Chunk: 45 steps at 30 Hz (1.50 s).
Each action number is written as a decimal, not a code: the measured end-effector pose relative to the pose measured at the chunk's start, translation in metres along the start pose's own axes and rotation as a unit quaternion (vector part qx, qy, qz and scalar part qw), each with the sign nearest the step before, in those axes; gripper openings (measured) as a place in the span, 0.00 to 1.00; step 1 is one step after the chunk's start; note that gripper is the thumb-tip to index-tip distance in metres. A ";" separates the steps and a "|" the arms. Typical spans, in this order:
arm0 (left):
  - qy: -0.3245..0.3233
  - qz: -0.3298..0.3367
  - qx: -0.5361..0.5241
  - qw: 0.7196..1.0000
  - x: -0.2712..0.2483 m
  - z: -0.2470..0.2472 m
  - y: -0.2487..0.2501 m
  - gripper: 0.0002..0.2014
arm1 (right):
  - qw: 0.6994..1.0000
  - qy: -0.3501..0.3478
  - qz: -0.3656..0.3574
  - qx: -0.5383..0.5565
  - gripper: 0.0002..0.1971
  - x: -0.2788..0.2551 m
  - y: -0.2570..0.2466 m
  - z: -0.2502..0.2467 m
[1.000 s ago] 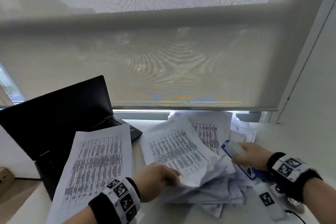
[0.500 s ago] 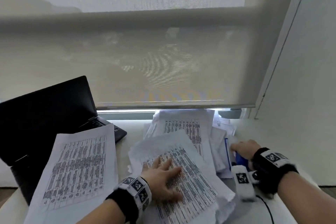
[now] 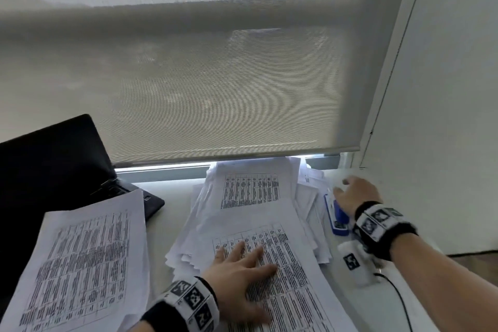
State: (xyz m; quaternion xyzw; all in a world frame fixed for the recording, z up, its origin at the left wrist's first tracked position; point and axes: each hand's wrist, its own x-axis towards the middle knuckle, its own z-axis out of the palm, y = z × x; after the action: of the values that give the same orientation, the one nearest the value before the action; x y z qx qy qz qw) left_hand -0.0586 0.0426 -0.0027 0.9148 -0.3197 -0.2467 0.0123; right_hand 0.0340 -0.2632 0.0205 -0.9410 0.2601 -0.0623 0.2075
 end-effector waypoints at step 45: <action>0.041 -0.140 -0.040 0.989 -0.011 0.020 -0.017 0.45 | 0.961 -0.160 -0.218 -0.052 0.17 -0.139 -0.155 0.099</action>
State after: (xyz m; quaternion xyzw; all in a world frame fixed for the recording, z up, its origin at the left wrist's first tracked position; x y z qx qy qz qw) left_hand -0.0649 0.0653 -0.0182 0.9586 -0.1777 -0.2208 0.0278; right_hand 0.0089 -0.0351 -0.0050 -0.9820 0.0147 0.0587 0.1790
